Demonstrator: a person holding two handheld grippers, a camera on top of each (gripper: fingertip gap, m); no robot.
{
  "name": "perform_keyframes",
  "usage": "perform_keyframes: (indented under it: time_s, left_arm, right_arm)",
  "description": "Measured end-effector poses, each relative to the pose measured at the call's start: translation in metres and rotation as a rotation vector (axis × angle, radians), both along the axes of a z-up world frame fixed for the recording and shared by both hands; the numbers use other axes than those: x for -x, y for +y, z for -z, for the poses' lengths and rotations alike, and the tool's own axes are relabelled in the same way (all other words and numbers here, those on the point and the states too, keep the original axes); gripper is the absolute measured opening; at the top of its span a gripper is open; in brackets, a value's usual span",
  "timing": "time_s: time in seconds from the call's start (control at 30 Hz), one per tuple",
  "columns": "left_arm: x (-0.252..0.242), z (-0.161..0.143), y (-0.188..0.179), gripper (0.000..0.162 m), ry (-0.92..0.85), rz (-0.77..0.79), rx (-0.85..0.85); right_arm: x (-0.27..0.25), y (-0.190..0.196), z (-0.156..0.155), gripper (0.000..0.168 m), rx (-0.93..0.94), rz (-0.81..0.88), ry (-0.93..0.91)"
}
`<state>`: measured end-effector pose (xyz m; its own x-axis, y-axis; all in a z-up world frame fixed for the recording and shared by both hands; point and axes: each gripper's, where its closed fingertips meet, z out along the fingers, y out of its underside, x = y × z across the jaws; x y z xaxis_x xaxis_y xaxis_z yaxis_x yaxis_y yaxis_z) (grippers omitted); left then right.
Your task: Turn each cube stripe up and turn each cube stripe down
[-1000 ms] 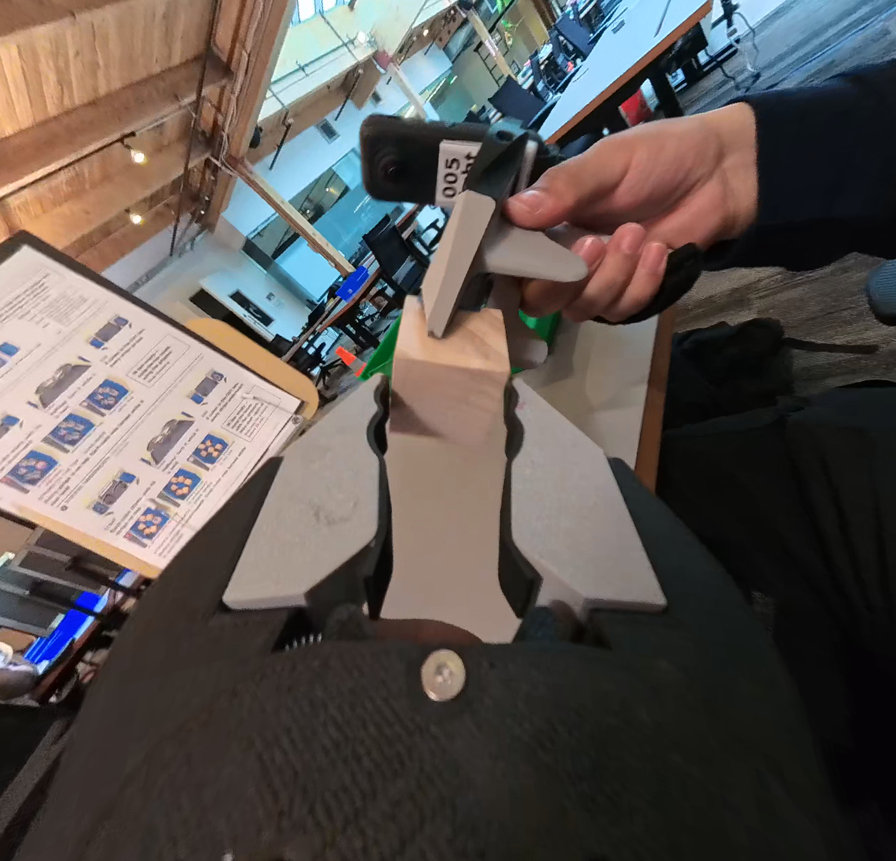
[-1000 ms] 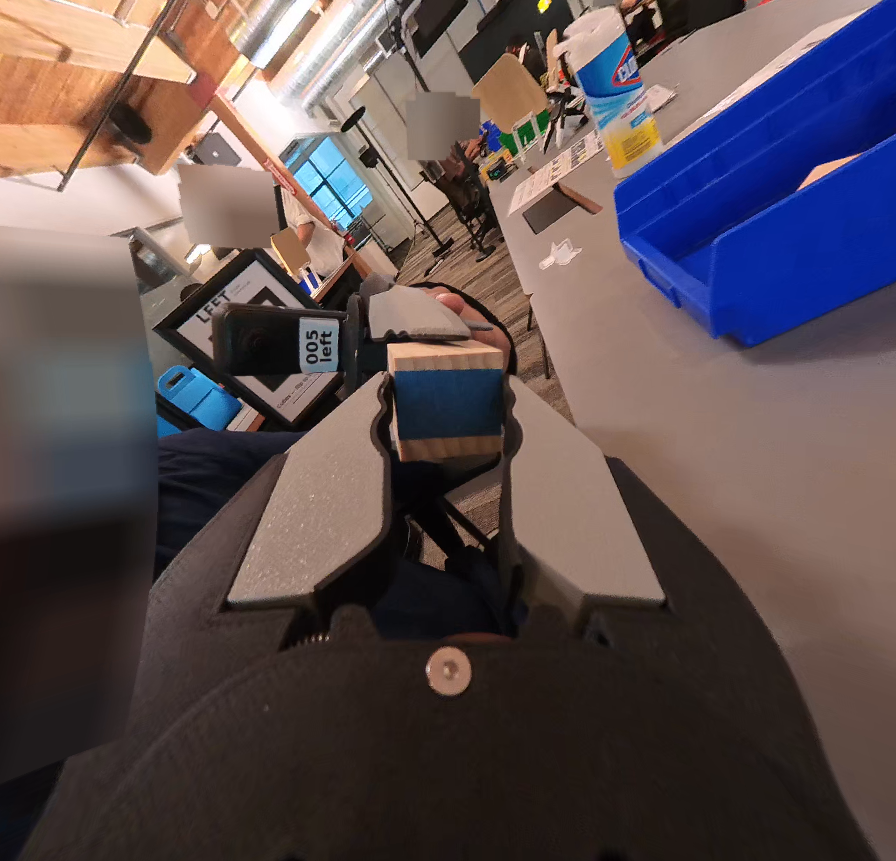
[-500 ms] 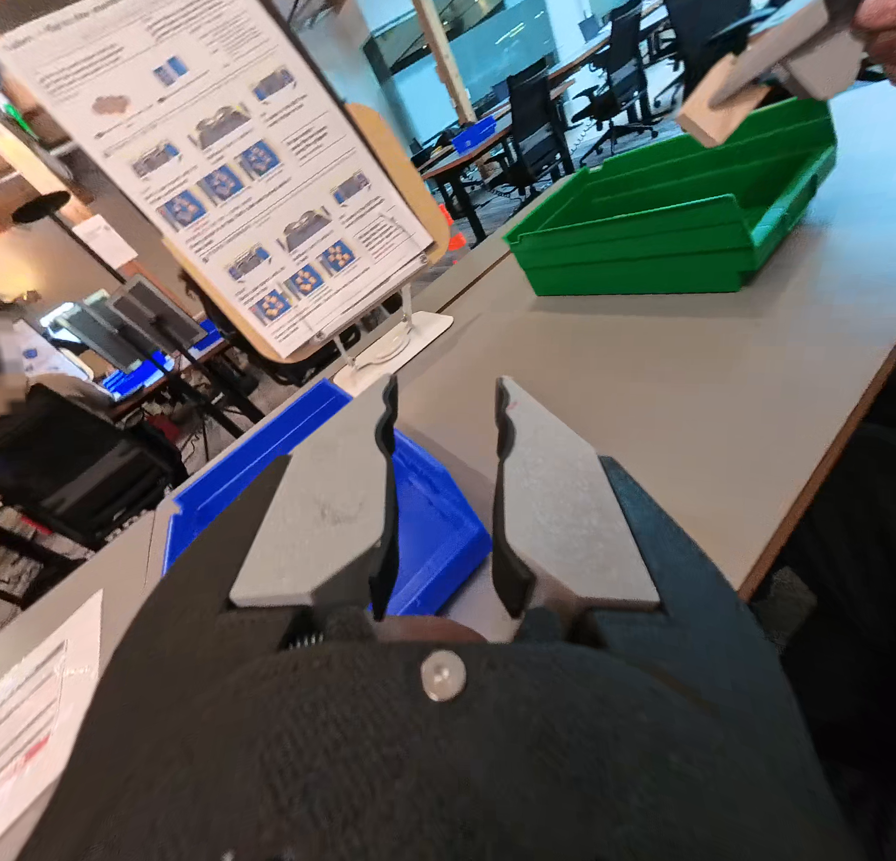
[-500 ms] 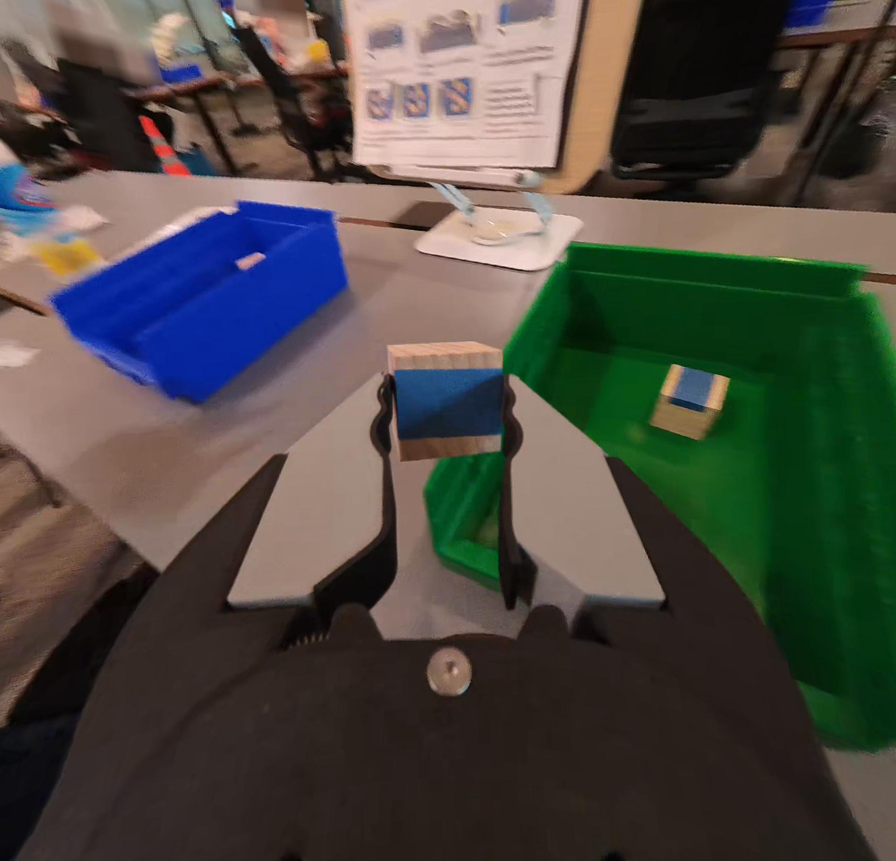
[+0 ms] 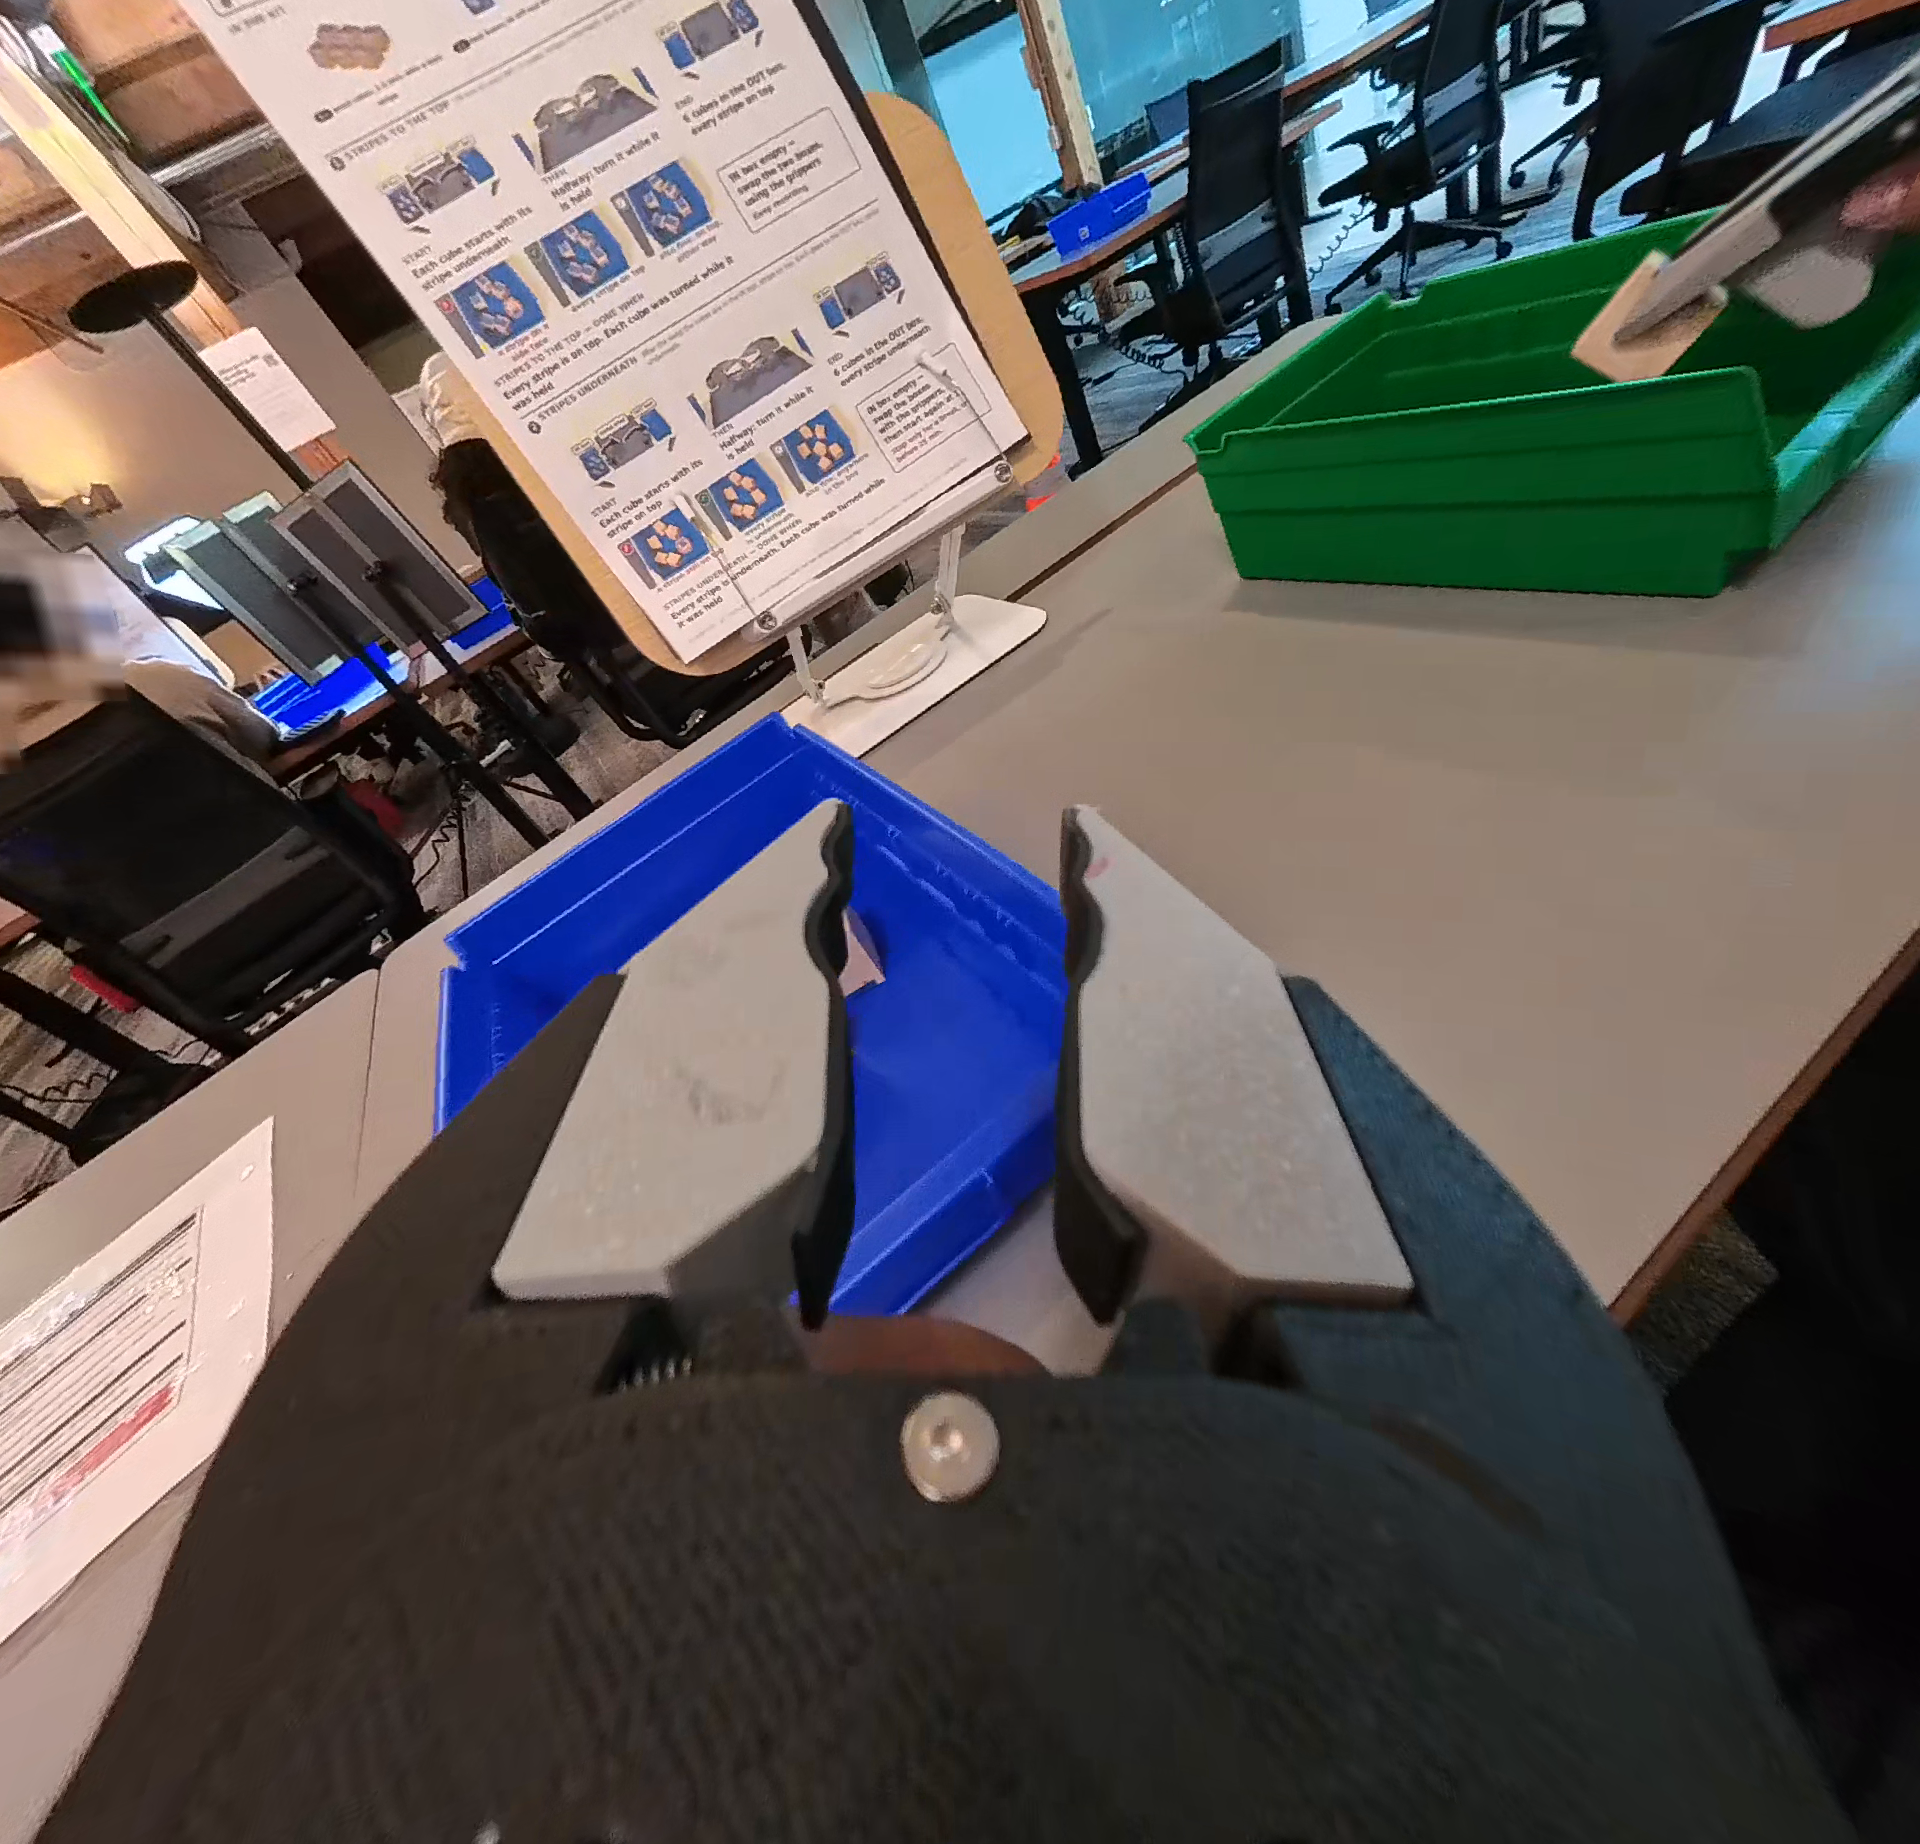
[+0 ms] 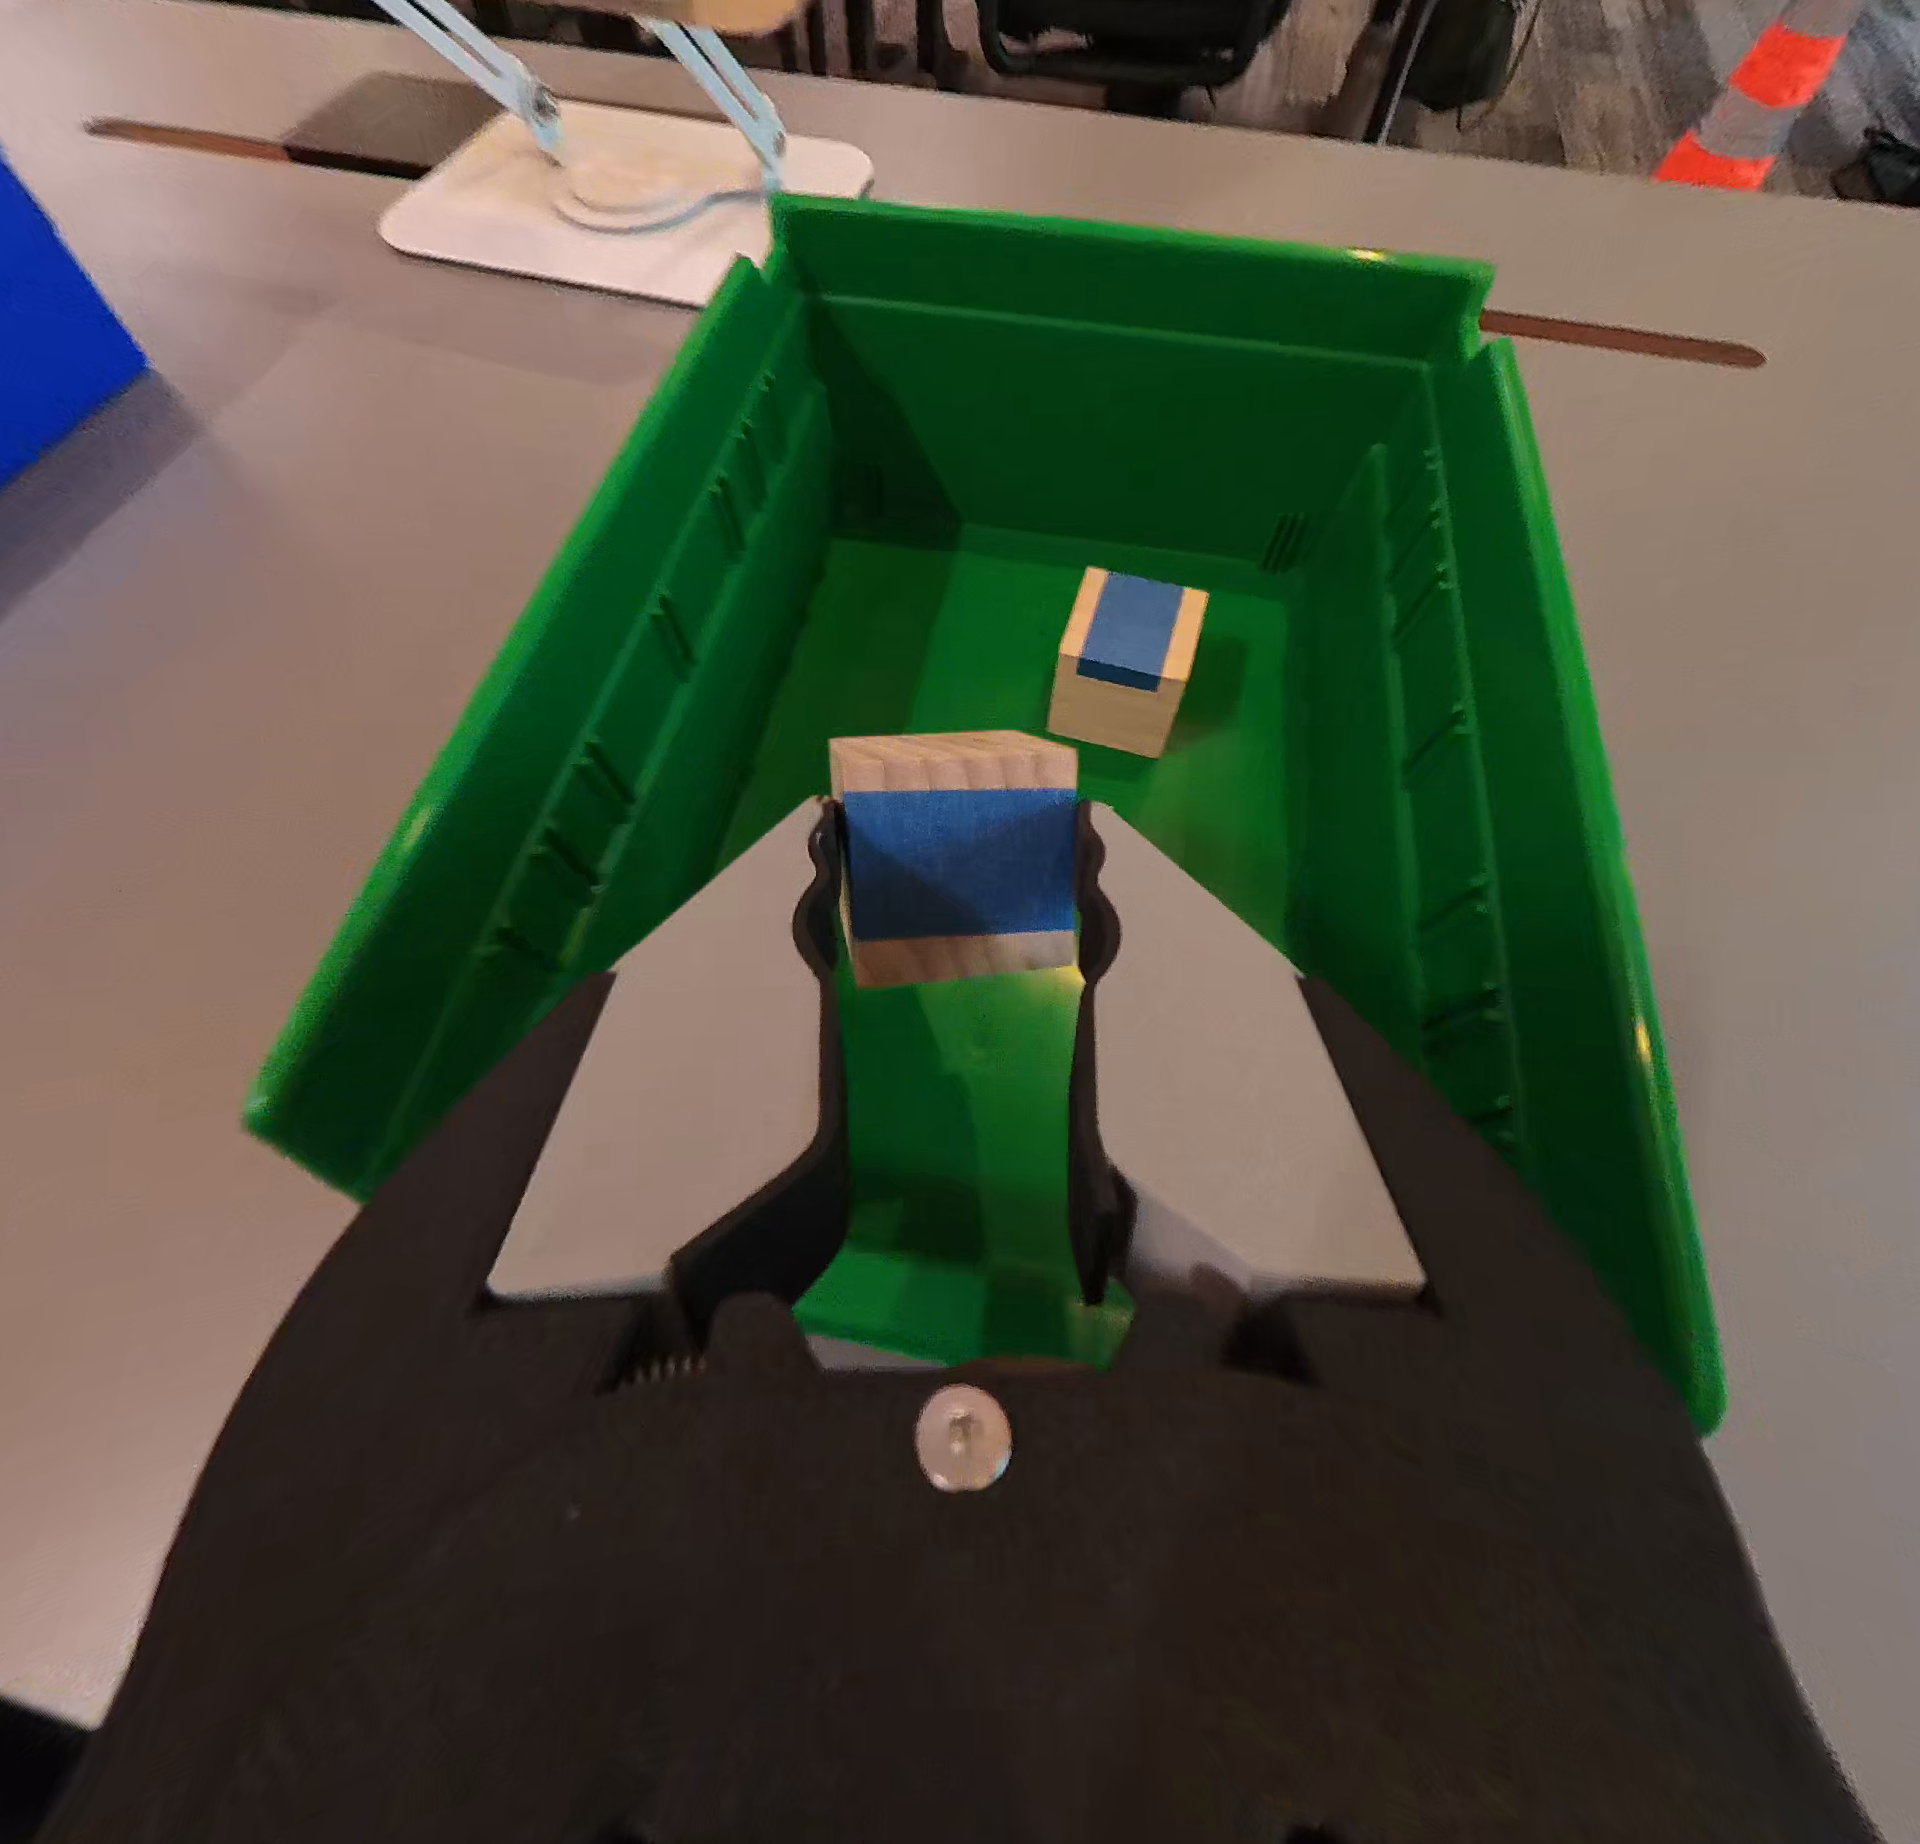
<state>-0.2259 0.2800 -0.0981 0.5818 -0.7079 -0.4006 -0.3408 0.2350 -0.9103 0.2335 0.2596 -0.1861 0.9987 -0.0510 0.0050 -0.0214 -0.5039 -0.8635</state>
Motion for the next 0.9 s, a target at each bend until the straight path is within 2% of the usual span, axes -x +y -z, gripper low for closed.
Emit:
perform_keyframes:
  time_s: [0.03, 0.37, 0.9]
  left_arm:
    - [0.001, 0.000, 0.000, 0.037, -0.002, 0.000, 0.001]
    - [0.000, 0.008, 0.002, 0.038, 0.035, 0.001, 0.011]
    - [0.000, 0.019, 0.007, 0.038, 0.106, -0.043, 0.012]
  right_arm:
    - [-0.004, 0.003, 0.003, 0.042, 0.017, 0.009, -0.007]
    - [-0.024, 0.026, -0.004, 0.043, 0.133, 0.009, -0.117]
    - [-0.052, 0.053, 0.016, 0.043, 0.348, 0.022, -0.155]
